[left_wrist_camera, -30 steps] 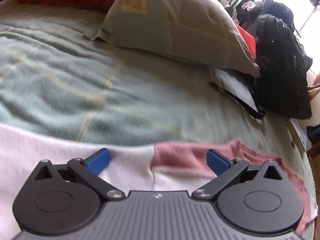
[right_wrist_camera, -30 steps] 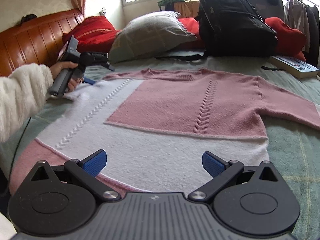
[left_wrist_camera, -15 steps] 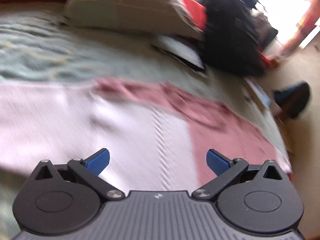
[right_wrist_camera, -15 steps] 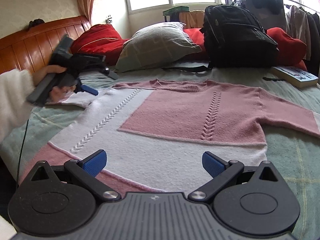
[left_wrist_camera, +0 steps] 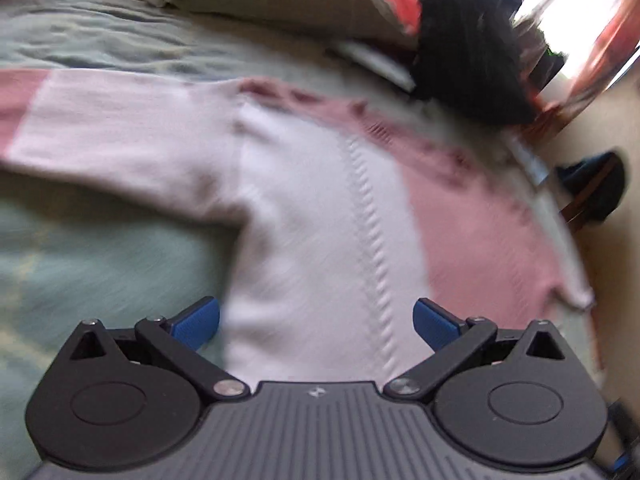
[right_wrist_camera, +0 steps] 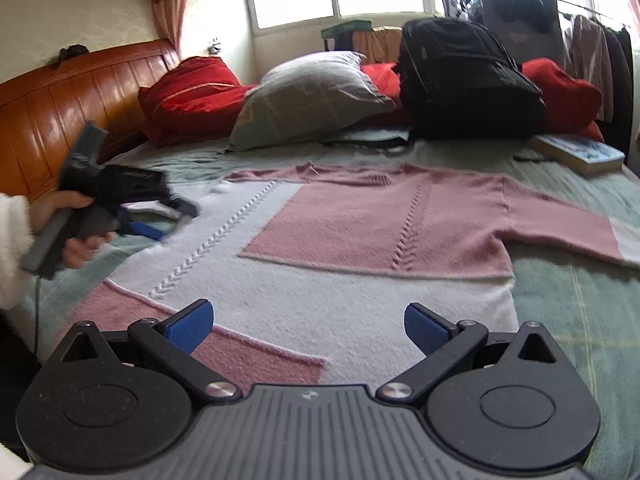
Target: Fold clothes
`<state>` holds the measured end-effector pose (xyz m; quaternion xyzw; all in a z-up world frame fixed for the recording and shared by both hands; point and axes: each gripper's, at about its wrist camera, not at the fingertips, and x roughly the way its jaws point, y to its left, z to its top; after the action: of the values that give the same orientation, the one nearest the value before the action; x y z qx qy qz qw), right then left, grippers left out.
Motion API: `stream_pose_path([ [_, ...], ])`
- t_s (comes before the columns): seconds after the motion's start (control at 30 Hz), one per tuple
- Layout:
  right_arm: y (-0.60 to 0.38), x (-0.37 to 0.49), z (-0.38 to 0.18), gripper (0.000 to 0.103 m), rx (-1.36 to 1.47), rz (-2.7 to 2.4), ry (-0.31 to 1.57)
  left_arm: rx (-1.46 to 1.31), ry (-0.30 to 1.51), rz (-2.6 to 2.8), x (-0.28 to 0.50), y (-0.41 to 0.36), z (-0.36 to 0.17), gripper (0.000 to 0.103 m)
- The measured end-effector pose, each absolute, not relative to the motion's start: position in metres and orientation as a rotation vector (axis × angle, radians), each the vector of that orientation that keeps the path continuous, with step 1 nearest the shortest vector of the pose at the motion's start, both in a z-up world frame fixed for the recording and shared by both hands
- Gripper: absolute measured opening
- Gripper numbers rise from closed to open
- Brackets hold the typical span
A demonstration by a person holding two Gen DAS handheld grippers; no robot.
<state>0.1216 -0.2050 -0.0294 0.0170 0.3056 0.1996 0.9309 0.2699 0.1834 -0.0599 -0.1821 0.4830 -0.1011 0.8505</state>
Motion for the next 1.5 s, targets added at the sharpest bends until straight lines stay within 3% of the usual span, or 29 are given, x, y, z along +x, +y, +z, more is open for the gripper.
stream_pose_path([
  [0.27,-0.218,0.124,-0.036,0.103,0.031,0.358,0.647,-0.191,0.867,-0.326,0.256,0.141,-0.028,0.102],
  [0.5,-0.229,0.128,-0.051,0.103,0.014,0.336,0.702,-0.051,0.942,-0.374,0.255,0.108,-0.072,0.102],
  [0.73,-0.243,0.124,-0.082,0.103,-0.063,0.314,0.83,-0.019,0.911,-0.339,0.198,0.129,-0.06,0.102],
  [1.07,-0.221,0.117,-0.066,0.103,-0.138,0.428,0.705,0.206,0.713,-0.363,0.143,0.074,-0.034,0.102],
  [1.27,-0.207,0.113,-0.092,0.103,-0.211,0.447,0.697,0.275,0.752,-0.31,0.118,0.05,-0.068,0.102],
  [1.5,-0.213,0.105,-0.095,0.103,-0.184,0.434,0.675,0.145,0.795,-0.219,0.068,0.067,-0.076,0.102],
])
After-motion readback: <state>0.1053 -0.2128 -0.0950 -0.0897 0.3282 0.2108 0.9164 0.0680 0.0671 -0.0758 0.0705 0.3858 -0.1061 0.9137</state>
